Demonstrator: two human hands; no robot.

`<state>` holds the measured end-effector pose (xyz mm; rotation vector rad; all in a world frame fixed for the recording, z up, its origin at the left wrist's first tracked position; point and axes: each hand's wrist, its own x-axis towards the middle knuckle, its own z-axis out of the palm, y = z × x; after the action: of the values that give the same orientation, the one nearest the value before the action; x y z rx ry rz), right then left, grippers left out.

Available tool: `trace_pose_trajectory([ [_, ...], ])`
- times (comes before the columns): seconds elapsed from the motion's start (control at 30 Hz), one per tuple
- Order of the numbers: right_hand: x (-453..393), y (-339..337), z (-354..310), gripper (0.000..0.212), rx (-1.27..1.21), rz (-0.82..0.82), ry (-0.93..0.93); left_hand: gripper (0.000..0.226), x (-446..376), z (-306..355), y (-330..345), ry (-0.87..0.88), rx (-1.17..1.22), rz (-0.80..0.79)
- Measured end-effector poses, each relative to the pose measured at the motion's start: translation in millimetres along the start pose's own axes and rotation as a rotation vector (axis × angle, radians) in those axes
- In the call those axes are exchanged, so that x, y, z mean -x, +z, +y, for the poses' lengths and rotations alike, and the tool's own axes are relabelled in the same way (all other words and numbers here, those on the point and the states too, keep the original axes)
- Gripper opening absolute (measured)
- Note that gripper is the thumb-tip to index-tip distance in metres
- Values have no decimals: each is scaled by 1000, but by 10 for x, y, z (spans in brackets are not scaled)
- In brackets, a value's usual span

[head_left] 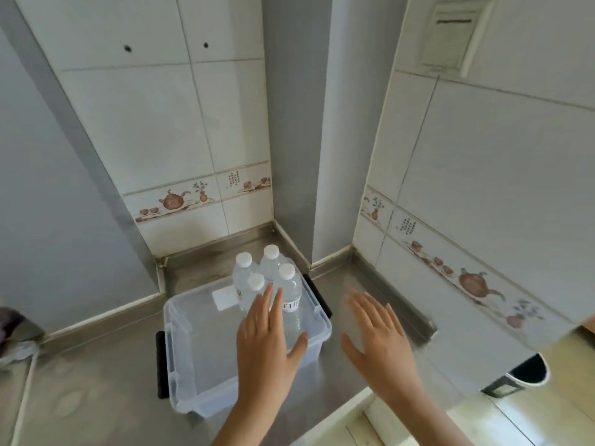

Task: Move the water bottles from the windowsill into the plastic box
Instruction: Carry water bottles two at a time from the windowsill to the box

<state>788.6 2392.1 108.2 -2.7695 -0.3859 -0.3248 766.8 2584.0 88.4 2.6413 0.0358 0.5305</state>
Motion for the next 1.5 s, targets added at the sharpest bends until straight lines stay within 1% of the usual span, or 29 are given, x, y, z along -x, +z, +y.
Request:
trace_pose_trajectory([
  [0.13, 611, -359, 346, 50, 32, 61, 67, 64, 241, 529, 72, 168, -37, -57],
  [0.27, 1429, -731, 773, 50, 68, 118, 226, 62, 594, 1269, 191, 339, -46, -106],
  [0.5, 2923, -1340, 1442, 52, 166, 282, 661, 61, 1425, 2753, 514, 662, 23, -266],
  [0.6, 3434, -1535, 1708, 53, 231, 293, 834, 61, 1696, 3271, 726, 787, 74, -344],
  [0.73, 3963, -1811, 2078, 54, 266, 348, 1022, 59, 1909, 4008, 949, 953, 144, -388],
  [0.93, 4366, -2091, 2776, 55, 347, 421, 1272, 58, 2031, 5065, 1486, 1158, 236, -456],
  [1.1, 4455, -2331, 3570, 58, 401, 351, 1457, 59, 1975, 6048, 2114, 1295, 292, -489],
  [1.17, 4476, -2460, 3866, 62, 401, 353, 1506, 59, 1948, 6437, 2354, 1352, 318, -517],
  [1.4, 4573, -2948, 4765, 71, 351, 520, 1706, 63, 2004, 7763, 2952, 1562, 403, -547],
  [1.5, 4782, -3111, 5132, 69, 362, 545, 1774, 61, 2200, 8302, 3162, 1628, 453, -576],
])
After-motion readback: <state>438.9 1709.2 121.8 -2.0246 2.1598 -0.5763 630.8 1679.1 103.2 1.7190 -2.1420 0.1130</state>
